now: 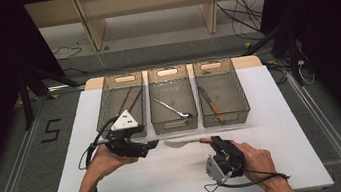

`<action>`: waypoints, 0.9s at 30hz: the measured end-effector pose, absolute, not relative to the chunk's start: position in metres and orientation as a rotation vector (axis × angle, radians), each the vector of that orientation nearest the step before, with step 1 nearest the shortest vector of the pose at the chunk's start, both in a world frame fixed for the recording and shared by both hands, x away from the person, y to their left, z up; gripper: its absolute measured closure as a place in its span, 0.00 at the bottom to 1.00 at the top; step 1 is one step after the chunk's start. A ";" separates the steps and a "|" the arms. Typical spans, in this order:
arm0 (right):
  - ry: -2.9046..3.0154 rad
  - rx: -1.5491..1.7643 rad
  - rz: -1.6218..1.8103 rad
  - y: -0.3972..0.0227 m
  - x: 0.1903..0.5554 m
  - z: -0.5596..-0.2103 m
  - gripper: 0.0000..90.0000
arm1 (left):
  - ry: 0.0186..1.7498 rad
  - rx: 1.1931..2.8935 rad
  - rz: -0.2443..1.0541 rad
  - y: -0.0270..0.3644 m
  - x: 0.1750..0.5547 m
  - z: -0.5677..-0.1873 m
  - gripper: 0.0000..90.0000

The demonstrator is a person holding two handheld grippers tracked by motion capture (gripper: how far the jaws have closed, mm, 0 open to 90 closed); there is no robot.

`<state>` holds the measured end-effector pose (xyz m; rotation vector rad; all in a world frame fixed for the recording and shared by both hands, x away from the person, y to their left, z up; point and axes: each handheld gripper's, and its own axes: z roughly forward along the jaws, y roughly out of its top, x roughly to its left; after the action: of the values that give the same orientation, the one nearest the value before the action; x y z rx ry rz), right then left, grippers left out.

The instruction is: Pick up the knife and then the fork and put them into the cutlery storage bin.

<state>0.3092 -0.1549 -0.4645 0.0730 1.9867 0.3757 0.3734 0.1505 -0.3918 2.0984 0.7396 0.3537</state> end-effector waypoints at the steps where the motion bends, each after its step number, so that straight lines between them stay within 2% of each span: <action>1: 1.988 0.087 0.378 -0.158 0.313 -0.462 0.85 | 0.758 2.079 0.352 0.152 0.373 -0.394 0.30; 10: 2.059 0.442 0.572 -0.191 0.349 -0.437 0.85 | 0.831 2.029 0.371 0.156 0.363 -0.423 0.26; 17: 2.088 0.727 0.787 -0.211 0.380 -0.415 0.85 | 0.860 1.929 0.375 0.159 0.351 -0.440 0.24; 27: 2.139 1.084 1.025 -0.231 0.429 -0.399 0.85 | 0.882 1.902 0.415 0.168 0.344 -0.460 0.22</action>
<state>0.4286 -0.2311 -0.3991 1.0842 2.1393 1.0253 0.3443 0.1681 -0.4602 1.9019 0.8823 0.4153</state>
